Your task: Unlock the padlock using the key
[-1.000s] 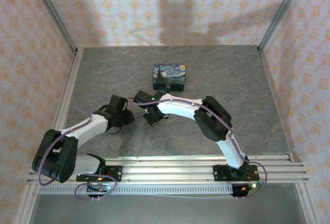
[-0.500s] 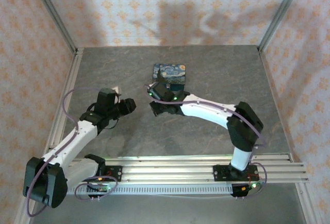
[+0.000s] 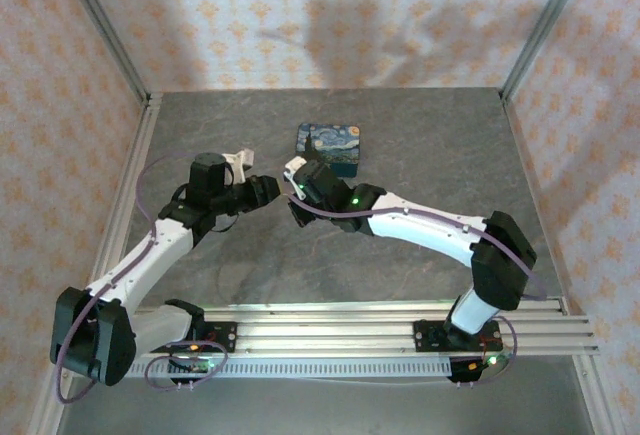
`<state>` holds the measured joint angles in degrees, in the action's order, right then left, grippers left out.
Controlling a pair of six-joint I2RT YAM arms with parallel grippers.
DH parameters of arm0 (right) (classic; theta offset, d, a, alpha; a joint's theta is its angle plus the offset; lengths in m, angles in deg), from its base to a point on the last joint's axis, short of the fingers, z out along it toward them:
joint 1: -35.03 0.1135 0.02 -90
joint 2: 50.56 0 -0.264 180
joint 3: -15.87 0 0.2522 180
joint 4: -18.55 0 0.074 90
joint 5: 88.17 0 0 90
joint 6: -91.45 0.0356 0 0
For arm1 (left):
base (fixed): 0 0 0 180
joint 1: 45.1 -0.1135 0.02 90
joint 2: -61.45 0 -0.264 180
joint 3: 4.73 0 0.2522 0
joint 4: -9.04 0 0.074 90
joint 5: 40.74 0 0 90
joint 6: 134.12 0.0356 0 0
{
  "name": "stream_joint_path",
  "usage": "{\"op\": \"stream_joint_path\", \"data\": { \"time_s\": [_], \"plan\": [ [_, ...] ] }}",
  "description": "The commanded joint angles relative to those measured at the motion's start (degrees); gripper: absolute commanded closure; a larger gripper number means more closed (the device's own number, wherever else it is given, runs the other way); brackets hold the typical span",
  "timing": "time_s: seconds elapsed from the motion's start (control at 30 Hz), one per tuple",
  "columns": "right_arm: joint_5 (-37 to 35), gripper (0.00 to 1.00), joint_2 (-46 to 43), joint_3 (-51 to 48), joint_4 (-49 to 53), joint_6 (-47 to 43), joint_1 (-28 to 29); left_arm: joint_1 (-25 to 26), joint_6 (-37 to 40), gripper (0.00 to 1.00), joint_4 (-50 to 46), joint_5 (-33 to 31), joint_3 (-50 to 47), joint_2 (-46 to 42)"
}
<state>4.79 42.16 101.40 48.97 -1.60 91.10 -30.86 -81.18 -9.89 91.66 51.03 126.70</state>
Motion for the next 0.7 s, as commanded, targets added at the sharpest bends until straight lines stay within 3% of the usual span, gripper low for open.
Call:
{"op": "stream_joint_path", "data": {
  "time_s": [0.0,0.23,0.5,0.67],
  "plan": [
    [-0.77,1.0,-2.02,-0.01,0.45,-2.19,0.28,-0.02,1.57,0.74,0.96,2.78,1.8,0.66],
    [1.4,1.0,-1.41,1.43,1.7,-3.28,0.44,0.44,5.55,0.79,-3.12,0.77,2.76,1.1],
    [2.48,1.0,-1.25,2.15,2.08,-3.38,0.35,0.45,4.71,0.71,-1.7,1.61,2.57,2.32],
    [3.18,1.0,-1.03,2.49,2.43,-3.37,0.47,0.61,4.51,0.72,-0.72,2.67,2.64,3.03]
  ]
}}
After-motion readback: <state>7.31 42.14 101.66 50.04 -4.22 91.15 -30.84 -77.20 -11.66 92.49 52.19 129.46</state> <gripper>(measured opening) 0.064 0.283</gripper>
